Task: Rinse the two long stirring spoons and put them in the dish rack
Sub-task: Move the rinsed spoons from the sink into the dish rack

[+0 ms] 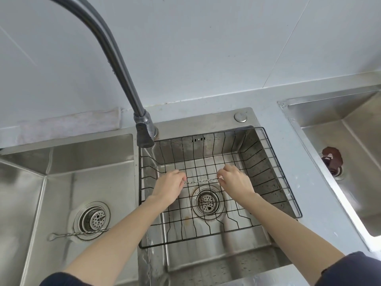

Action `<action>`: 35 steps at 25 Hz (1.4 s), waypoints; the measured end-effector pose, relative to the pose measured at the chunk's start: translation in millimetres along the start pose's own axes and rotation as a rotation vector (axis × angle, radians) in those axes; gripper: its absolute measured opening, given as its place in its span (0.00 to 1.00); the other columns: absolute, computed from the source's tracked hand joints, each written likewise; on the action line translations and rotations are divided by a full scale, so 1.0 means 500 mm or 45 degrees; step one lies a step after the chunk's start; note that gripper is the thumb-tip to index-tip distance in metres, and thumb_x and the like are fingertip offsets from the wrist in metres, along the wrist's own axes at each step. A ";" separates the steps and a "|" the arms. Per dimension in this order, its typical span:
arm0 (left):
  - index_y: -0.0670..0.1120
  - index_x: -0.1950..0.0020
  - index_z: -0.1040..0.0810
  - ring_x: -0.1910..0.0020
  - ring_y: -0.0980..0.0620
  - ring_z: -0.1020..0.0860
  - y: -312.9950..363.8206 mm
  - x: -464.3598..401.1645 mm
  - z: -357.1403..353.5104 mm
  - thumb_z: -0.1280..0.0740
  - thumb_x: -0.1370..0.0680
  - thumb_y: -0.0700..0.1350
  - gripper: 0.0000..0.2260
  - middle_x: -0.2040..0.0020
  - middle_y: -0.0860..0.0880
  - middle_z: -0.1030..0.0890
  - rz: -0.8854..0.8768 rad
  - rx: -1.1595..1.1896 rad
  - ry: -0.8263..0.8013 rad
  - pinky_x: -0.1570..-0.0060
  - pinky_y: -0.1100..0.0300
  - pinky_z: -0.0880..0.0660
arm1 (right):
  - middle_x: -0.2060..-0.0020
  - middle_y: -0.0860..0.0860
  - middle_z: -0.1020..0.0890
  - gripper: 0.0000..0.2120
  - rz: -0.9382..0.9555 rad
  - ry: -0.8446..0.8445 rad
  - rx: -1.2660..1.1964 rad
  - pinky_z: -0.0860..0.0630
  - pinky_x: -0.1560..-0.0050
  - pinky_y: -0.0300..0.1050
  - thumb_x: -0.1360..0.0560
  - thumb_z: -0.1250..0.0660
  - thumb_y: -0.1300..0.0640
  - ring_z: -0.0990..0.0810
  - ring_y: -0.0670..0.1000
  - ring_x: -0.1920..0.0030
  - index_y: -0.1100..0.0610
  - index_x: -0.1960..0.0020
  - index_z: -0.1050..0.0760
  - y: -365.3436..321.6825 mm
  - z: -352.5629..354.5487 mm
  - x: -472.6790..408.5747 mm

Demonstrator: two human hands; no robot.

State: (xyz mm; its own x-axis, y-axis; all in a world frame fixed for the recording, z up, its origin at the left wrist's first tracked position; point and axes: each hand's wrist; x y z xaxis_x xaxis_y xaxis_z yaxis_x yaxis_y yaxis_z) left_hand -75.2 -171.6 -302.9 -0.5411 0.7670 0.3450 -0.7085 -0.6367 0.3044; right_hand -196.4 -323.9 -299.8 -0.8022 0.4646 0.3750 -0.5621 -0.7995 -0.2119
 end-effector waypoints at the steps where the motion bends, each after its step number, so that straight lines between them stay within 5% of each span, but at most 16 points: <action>1: 0.45 0.42 0.23 0.44 0.49 0.23 -0.001 0.005 0.006 0.43 0.20 0.41 0.11 0.43 0.48 0.21 0.002 -0.005 0.010 0.49 0.55 0.23 | 0.42 0.55 0.25 0.12 -0.001 0.017 0.009 0.25 0.47 0.52 0.21 0.43 0.59 0.28 0.56 0.38 0.59 0.40 0.26 -0.001 0.003 0.006; 8: 0.47 0.39 0.25 0.43 0.49 0.22 0.006 0.080 0.080 0.41 0.20 0.44 0.12 0.40 0.49 0.21 -0.027 -0.070 0.119 0.44 0.55 0.25 | 0.36 0.52 0.26 0.16 0.088 0.120 0.066 0.31 0.37 0.50 0.22 0.43 0.60 0.28 0.56 0.36 0.56 0.35 0.28 -0.053 0.055 0.069; 18: 0.47 0.36 0.26 0.41 0.49 0.22 -0.086 0.247 0.169 0.41 0.21 0.45 0.14 0.37 0.49 0.22 -0.065 -0.140 0.312 0.40 0.54 0.26 | 0.35 0.52 0.25 0.18 0.266 0.251 0.036 0.33 0.34 0.49 0.21 0.42 0.56 0.28 0.54 0.34 0.55 0.32 0.30 -0.248 0.081 0.167; 24: 0.49 0.33 0.30 0.33 0.48 0.28 -0.211 0.343 0.176 0.42 0.21 0.46 0.16 0.31 0.49 0.27 0.064 -0.201 0.253 0.36 0.55 0.32 | 0.34 0.52 0.25 0.17 0.386 0.208 0.005 0.35 0.33 0.47 0.21 0.43 0.58 0.30 0.55 0.33 0.56 0.33 0.30 -0.416 0.027 0.185; 35: 0.48 0.33 0.30 0.34 0.47 0.28 -0.444 0.407 0.122 0.42 0.21 0.47 0.16 0.32 0.49 0.27 0.183 -0.165 0.065 0.36 0.53 0.32 | 0.34 0.53 0.26 0.17 0.374 0.014 0.018 0.37 0.31 0.47 0.21 0.43 0.57 0.30 0.54 0.33 0.55 0.32 0.31 -0.603 -0.104 0.153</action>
State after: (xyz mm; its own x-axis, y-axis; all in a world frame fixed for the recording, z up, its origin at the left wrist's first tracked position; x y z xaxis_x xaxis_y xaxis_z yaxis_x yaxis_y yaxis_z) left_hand -0.7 121.0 -245.9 -0.6610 0.6740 0.3299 -0.6728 -0.7270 0.1371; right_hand -98.7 -27.4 -254.2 -0.9322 0.2166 0.2899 -0.3028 -0.9055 -0.2974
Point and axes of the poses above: each hand's wrist, its own x-axis away from the middle knuckle, its own z-axis out of the back of the hand, y = z × x
